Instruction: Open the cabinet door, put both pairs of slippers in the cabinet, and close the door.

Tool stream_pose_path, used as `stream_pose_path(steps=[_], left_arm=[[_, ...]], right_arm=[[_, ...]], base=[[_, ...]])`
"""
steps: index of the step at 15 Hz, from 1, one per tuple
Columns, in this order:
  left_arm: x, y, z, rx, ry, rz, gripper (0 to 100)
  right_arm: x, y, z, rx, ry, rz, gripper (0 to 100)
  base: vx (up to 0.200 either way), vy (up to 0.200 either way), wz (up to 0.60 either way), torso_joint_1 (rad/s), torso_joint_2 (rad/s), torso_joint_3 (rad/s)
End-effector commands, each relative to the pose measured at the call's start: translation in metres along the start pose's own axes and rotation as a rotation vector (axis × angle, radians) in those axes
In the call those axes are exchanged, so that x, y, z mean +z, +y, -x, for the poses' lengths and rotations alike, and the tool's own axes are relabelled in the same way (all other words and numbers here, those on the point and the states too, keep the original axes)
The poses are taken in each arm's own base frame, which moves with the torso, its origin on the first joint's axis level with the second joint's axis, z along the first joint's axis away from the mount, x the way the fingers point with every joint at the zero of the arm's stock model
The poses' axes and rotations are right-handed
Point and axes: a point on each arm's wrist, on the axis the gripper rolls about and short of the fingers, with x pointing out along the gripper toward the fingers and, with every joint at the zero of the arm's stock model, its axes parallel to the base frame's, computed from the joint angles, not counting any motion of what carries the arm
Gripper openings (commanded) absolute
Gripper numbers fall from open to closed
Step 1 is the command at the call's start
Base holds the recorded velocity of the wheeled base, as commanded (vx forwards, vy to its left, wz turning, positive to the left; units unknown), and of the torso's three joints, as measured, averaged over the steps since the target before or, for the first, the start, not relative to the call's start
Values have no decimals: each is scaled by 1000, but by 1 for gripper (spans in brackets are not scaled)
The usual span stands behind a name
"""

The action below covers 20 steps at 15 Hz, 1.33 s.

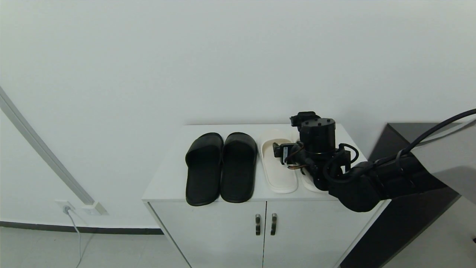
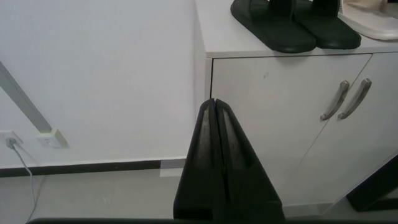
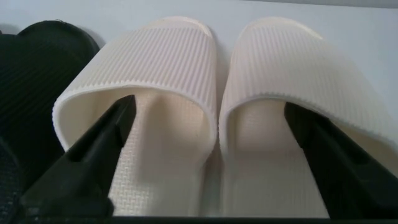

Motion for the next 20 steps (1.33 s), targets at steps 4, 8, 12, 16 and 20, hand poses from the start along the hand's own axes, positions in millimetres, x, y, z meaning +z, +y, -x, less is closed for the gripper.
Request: stream_pose_path(steps=[4,8,12,16,20], left_arm=[[0,0,0,0,1,0,0],[0,0,0,0,1,1,0],[0,0,0,0,1,1,0],[0,0,0,0,1,1,0],[0,0,0,0,1,1,0]], right_arm=[[-5,3,-14,-7,-1,5,0],[-1,2,-15,-12,-14,9,0],[38,-15,28,8,-79,39,0],[44,-36,90,203,-54,66,0],[20,-56,147,464,37,101,0]], base=[[0,0,0,0,0,0],[0,0,0,0,0,0],[0,0,0,0,0,0],[0,0,0,0,0,0],[0,0,0,0,0,0]])
